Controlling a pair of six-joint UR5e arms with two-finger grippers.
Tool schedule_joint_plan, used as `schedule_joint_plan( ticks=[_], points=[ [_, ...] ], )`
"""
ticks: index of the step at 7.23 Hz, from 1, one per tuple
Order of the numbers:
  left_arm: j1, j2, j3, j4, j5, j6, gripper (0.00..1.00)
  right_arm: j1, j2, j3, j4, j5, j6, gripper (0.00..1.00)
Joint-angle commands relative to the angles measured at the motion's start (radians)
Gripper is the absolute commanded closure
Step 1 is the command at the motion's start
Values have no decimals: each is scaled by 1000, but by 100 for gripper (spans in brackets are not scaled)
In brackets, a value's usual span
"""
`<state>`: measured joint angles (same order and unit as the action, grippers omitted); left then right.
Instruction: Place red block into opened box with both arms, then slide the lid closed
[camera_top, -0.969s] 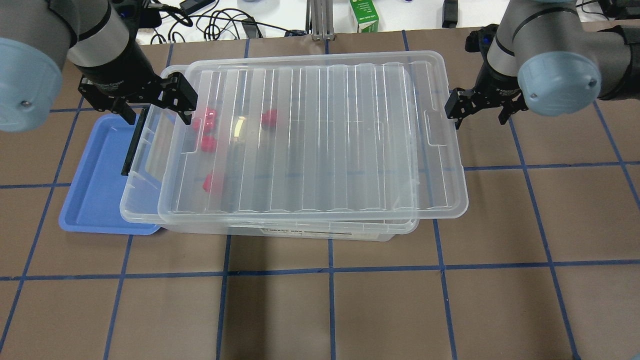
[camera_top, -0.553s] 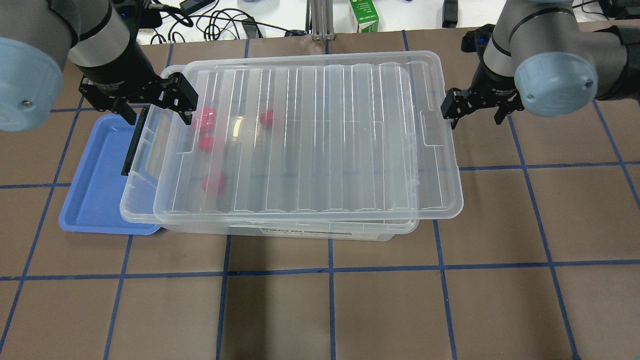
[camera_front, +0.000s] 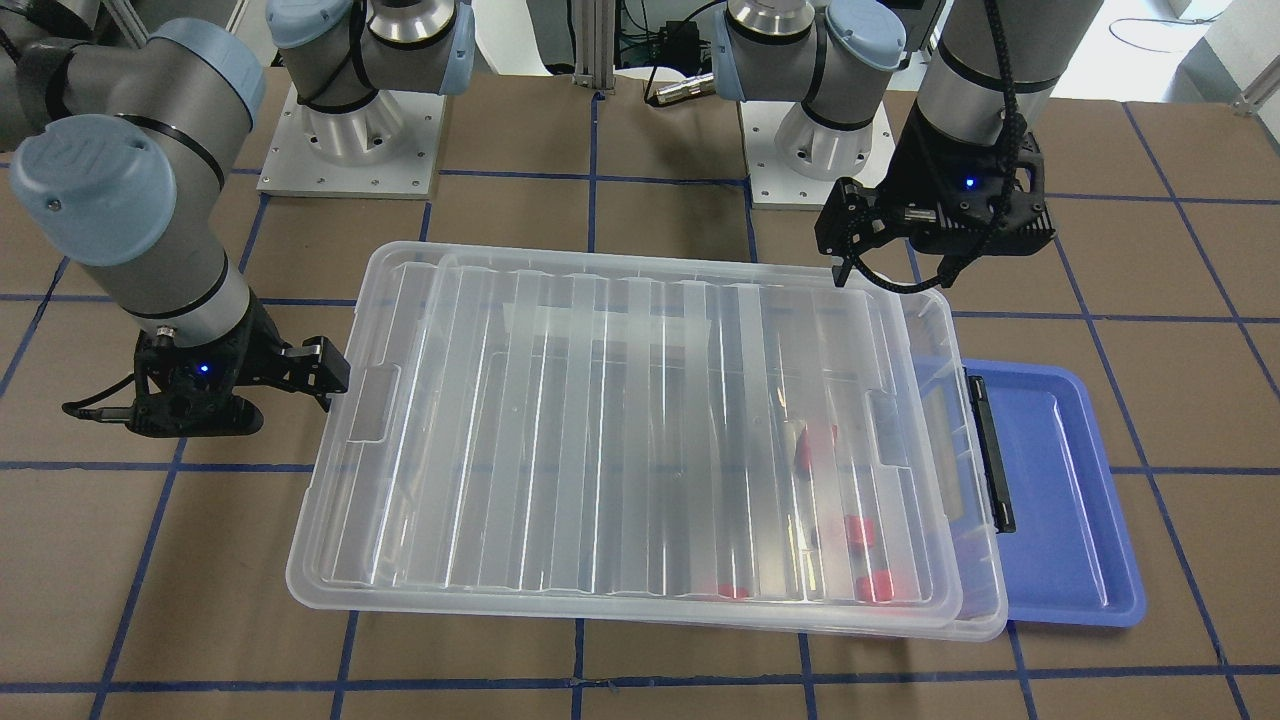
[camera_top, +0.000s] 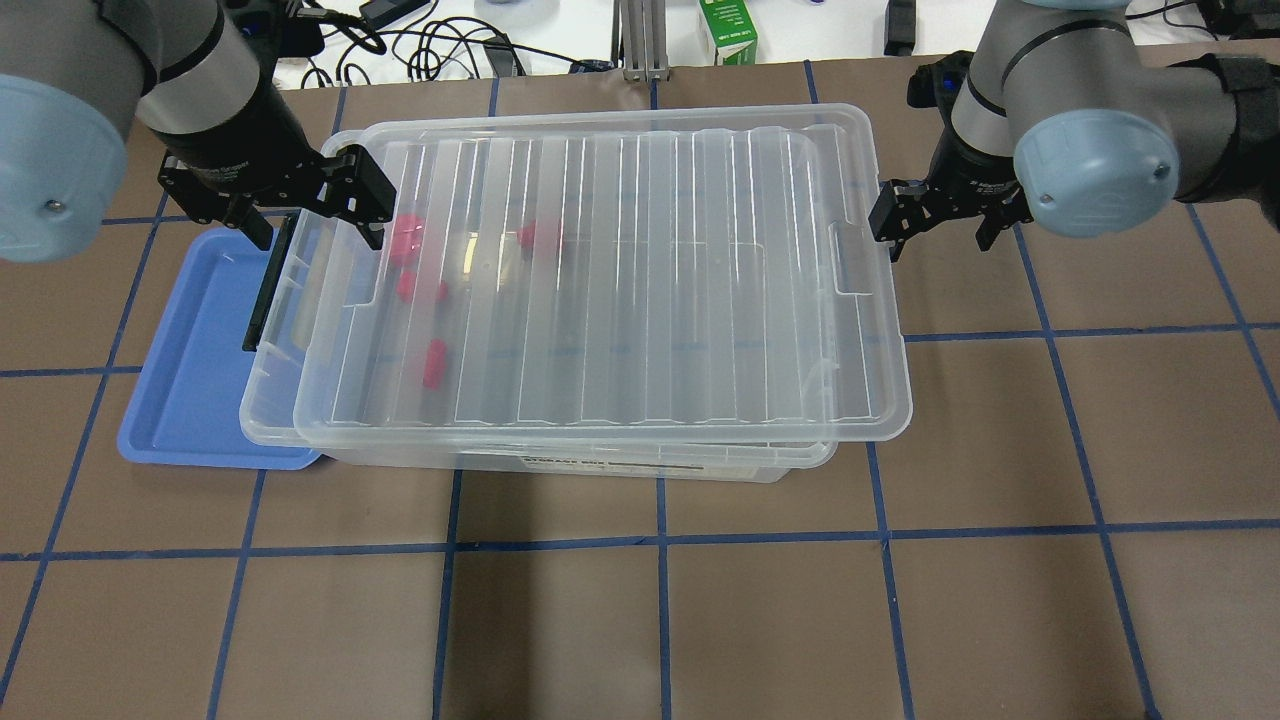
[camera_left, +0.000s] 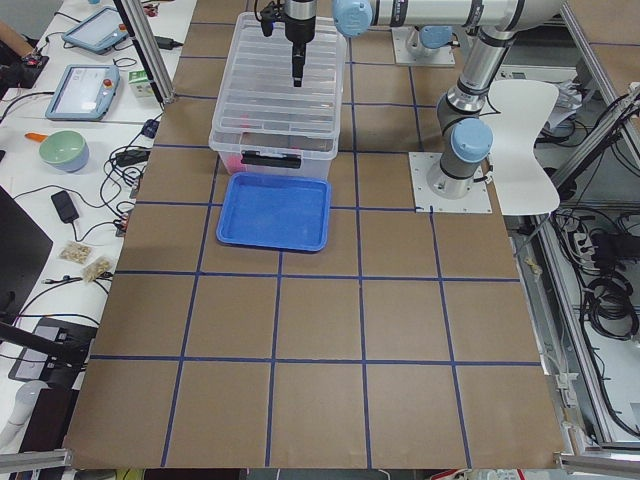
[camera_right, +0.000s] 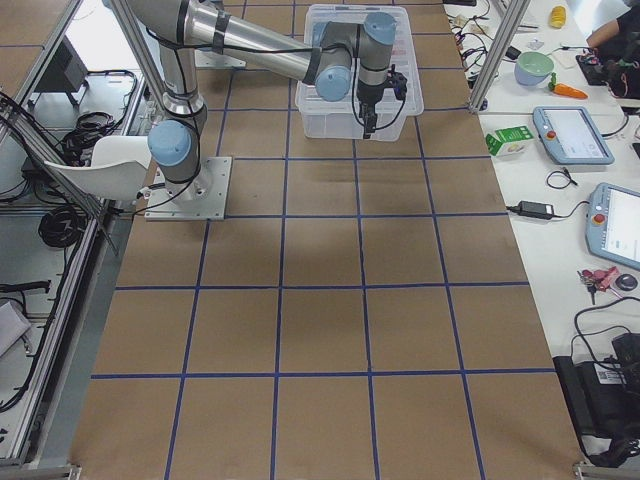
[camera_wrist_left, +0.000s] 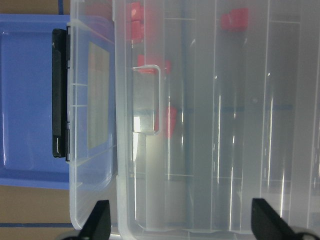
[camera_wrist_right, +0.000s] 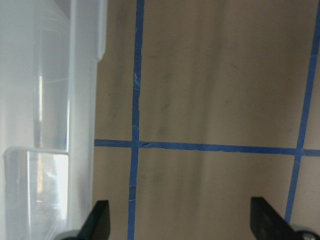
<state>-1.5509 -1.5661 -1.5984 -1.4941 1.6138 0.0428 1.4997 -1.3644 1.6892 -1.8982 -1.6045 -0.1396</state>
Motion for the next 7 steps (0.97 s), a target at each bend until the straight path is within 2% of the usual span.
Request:
schedule_joint_plan(
  ticks=[1,2,5,7],
  points=[
    [0,0,0,0,0,-1,0,1,-5,-69,13,-2,0,0],
    [0,0,0,0,1,0,0,1,-2,-113,19,-3,0,0],
    [0,0,0,2,0,-1,0,55,-5,-128,28,-9,12,0],
    [0,3,0,0,1,0,0,73,-21,-137,131,0,174,0]
  ],
)
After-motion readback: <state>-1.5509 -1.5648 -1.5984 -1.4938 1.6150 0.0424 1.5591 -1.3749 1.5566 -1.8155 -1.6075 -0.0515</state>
